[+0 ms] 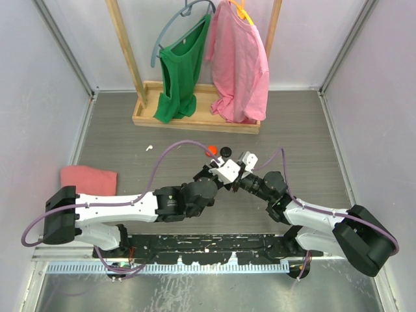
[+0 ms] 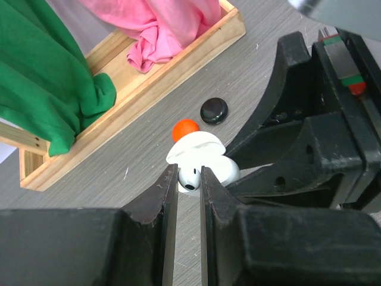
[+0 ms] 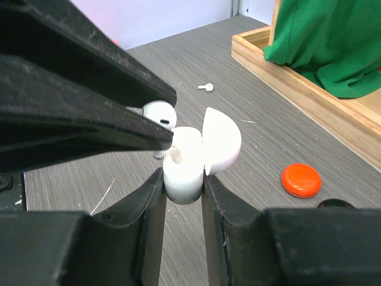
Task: Insert the wireless bluetooth earbuds into the charging case
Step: Place the earbud in the charging case.
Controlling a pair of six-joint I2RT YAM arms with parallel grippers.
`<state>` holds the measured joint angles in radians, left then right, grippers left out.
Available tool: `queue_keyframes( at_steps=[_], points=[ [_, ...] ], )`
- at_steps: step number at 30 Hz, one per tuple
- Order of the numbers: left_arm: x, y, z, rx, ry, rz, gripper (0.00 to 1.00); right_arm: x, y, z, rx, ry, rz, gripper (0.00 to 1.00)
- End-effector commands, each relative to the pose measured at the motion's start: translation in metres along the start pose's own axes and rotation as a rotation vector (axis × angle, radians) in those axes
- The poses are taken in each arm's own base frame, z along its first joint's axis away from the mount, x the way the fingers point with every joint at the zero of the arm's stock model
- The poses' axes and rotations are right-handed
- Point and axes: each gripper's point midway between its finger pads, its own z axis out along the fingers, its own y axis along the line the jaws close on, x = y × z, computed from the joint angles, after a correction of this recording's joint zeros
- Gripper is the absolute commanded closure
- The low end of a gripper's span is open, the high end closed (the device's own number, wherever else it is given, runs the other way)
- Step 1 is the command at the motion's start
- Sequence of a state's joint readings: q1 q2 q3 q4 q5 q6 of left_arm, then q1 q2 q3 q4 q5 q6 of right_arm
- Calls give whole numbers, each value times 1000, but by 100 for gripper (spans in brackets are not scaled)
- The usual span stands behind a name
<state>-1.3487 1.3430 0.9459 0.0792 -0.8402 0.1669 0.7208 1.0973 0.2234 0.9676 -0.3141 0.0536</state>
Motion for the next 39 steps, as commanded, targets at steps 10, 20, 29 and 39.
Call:
queue_keyframes(
  at_steps=[10,20,29,39],
  points=[
    [-40,6,0,-44,-108,-101,89,-25,0,4,1,-84,-34,99],
    [-47,17,-3,-80,-137,-99,88,-25,0,4,2,-85,-34,99],
    [-39,14,3,-101,-112,-52,88,-25,0,3,2,-85,-34,99],
    [-29,6,12,-103,-84,-36,88,-26,-1,3,6,-85,-34,99]
  ],
)
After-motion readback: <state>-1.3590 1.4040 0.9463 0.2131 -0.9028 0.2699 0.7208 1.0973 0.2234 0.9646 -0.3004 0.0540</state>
